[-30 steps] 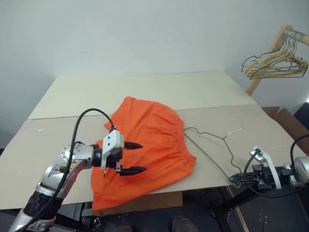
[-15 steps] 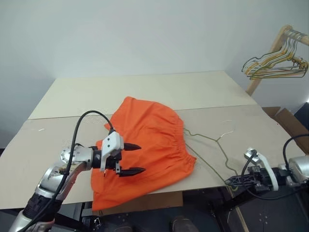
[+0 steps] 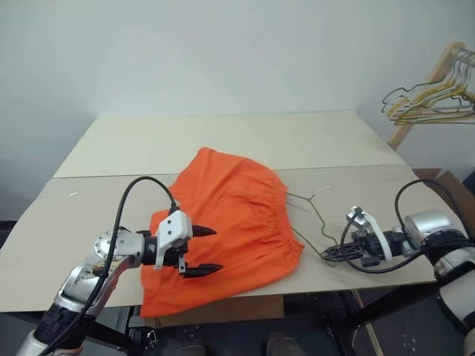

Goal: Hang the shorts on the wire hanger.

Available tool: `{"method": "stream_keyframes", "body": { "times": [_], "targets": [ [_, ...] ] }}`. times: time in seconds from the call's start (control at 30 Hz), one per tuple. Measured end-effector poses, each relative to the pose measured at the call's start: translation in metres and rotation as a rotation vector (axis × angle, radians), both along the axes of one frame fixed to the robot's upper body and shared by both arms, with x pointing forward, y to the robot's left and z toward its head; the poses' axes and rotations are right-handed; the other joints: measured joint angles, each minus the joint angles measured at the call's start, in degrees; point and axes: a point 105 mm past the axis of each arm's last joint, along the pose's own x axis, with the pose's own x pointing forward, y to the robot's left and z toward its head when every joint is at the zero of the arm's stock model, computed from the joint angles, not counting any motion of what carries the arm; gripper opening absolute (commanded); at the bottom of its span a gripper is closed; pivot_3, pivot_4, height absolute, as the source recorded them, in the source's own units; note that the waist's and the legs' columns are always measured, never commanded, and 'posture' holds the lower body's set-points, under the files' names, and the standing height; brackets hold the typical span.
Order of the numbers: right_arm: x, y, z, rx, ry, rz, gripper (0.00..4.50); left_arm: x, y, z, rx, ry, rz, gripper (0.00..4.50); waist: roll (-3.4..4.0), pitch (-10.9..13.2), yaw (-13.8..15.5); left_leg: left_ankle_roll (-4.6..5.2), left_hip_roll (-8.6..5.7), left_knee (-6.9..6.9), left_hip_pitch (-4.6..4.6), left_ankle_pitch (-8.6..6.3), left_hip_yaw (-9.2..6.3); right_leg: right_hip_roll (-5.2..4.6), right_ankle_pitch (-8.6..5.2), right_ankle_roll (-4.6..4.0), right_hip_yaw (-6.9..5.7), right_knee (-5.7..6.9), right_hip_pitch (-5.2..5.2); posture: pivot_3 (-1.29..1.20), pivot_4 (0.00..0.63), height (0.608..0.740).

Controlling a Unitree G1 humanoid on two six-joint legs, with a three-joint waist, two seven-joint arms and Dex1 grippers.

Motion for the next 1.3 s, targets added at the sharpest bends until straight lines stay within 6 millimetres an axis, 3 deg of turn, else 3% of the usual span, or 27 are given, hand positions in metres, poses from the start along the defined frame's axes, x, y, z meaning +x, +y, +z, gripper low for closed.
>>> {"method": "stream_keyframes", "body": {
  "times": [0.2,0.33,0.77,1.13,1.3],
  "targets": [
    [0.014,0.009,-0.004,0.034,-0.011,-0.058,0.0,-0.004,0.0,-0.001,0.002,-0.005,0.008,4.48,0.01,0.0,1.29,-0.01,0.03,0.11,0.1,0.01,-0.01,0.07,0.06,-0.07,-0.02,0.12,0.05,0.05,0.0,0.74],
    [0.027,0.004,0.001,0.052,-0.043,-0.153,0.0,-0.004,0.0,-0.001,0.004,-0.007,0.016,4.48,0.02,0.0,1.66,-0.01,0.03,0.11,0.04,0.01,-0.03,0.07,0.05,-0.06,-0.04,0.1,0.02,0.04,0.0,0.74],
    [0.043,0.007,0.005,0.128,-0.119,-0.272,0.0,-0.003,-0.003,0.0,0.008,-0.02,0.012,4.48,0.04,-0.01,1.66,-0.01,0.02,0.13,0.03,0.01,-0.01,0.07,0.05,-0.07,-0.04,0.14,0.02,0.0,0.0,0.74],
    [0.06,0.007,-0.006,-0.106,-0.441,-0.124,0.0,0.003,-0.01,0.001,0.001,-0.031,-0.011,4.48,0.04,-0.02,0.72,-0.01,0.02,0.13,0.02,0.01,-0.03,0.07,0.06,-0.05,-0.03,0.14,0.02,-0.04,0.0,0.74],
    [0.069,0.011,0.018,-0.148,-0.608,-0.062,0.0,0.024,-0.018,0.014,-0.042,-0.131,0.042,4.48,0.1,-0.02,0.61,-0.01,0.02,0.16,-0.04,0.01,-0.04,0.04,0.07,-0.03,-0.03,0.12,0.0,-0.06,0.0,0.74]
  ]
}}
